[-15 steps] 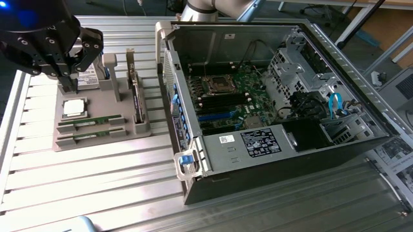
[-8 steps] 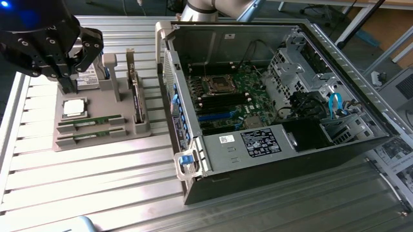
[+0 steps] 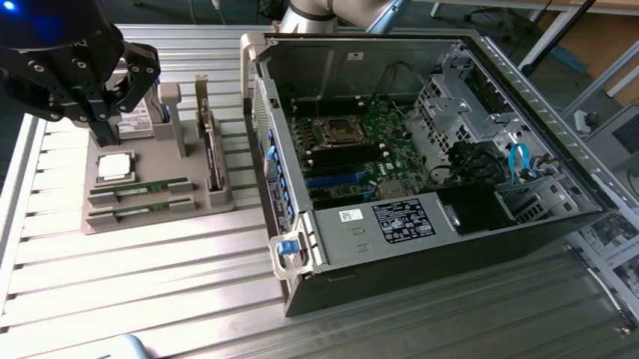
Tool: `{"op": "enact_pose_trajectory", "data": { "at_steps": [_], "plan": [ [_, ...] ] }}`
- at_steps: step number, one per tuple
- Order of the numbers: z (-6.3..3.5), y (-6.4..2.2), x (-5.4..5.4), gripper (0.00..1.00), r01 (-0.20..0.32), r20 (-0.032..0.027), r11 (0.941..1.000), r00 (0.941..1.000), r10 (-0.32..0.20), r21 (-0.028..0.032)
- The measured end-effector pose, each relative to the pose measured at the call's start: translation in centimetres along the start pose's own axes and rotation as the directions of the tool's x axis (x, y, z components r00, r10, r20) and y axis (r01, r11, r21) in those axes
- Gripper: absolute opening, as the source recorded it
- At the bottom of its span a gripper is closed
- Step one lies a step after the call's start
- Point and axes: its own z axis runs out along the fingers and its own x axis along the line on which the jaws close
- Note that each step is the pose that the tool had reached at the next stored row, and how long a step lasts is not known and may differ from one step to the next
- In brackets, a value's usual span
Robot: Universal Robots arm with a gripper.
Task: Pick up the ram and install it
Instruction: 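Pick up the ram and move it above insertion slot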
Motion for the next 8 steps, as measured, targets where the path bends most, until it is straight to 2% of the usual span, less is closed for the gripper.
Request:
{"op": "enact_pose_trajectory", "data": {
  "at_steps": [8],
  "plan": [
    [0.02,0.00,0.00,0.11,0.036,-0.0015,0.9993,0.9994,-0.036,0.0101]
  ]
}}
